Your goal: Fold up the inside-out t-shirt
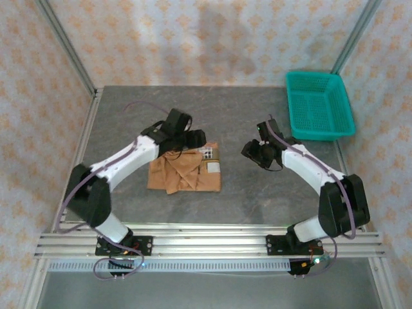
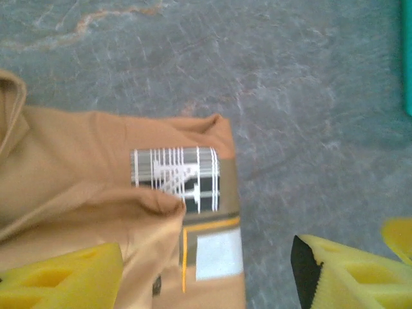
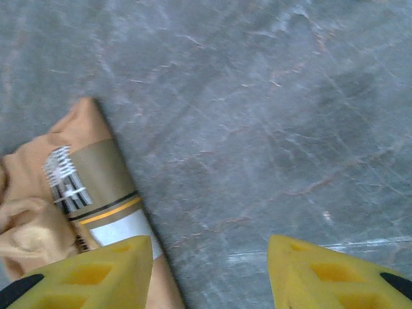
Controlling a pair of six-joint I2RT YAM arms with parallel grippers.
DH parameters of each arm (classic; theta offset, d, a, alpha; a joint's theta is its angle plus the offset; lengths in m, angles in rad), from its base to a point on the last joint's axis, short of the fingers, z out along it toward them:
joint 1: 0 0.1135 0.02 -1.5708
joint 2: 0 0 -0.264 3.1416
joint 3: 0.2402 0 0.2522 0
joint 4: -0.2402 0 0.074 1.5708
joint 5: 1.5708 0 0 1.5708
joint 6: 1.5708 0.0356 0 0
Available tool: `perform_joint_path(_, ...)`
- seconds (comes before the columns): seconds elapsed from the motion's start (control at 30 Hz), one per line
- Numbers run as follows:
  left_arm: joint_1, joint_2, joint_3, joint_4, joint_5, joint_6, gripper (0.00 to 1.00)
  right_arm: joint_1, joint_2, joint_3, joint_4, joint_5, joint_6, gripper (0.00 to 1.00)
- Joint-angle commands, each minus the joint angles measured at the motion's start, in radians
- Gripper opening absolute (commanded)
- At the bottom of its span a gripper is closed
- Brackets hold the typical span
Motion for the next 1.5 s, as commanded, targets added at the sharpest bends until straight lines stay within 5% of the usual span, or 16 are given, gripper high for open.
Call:
perform_joint_path(0.0,0.024,0.104,0.100,-0.247,-0.085,0.058,0.66,-0.005,-0.023,0.001,0.031,-0.018,-0.015,0.51)
perform_joint_path(0.5,-0.060,0.346,0.286,-0.412,-0.166,0.141,0.67,-0.006,0.063,0.006,0.120,-0.122,0.011,0.51)
perform_joint_path(0.6,-0.061,0.398,0.312,-0.436,-0.197,0.150,0.62,-0.004,0.067,0.003,0.127,-0.127,0.012,0.51)
perform_joint_path(0.73,-0.059,0.419,0.323,-0.439,-0.211,0.143,0.40,0.010,0.070,0.001,0.140,-0.134,0.023,0.49)
perform_joint_path(0.83,-0.060,0.391,0.318,-0.441,-0.225,0.131,0.21,0.054,0.091,0.002,0.172,-0.129,0.054,0.48)
perform_joint_path(1.0,-0.061,0.310,0.282,-0.453,-0.263,0.103,0.04,0.157,0.213,0.043,0.300,-0.163,0.185,0.38)
perform_joint_path(1.3,-0.060,0.088,0.056,-0.382,-0.302,-0.004,0.01,0.246,0.503,0.191,0.366,-0.151,0.298,0.18)
perform_joint_path(1.47,-0.059,-0.077,-0.146,-0.311,-0.307,-0.092,0.02,0.246,0.518,0.169,0.359,-0.124,0.289,0.18)
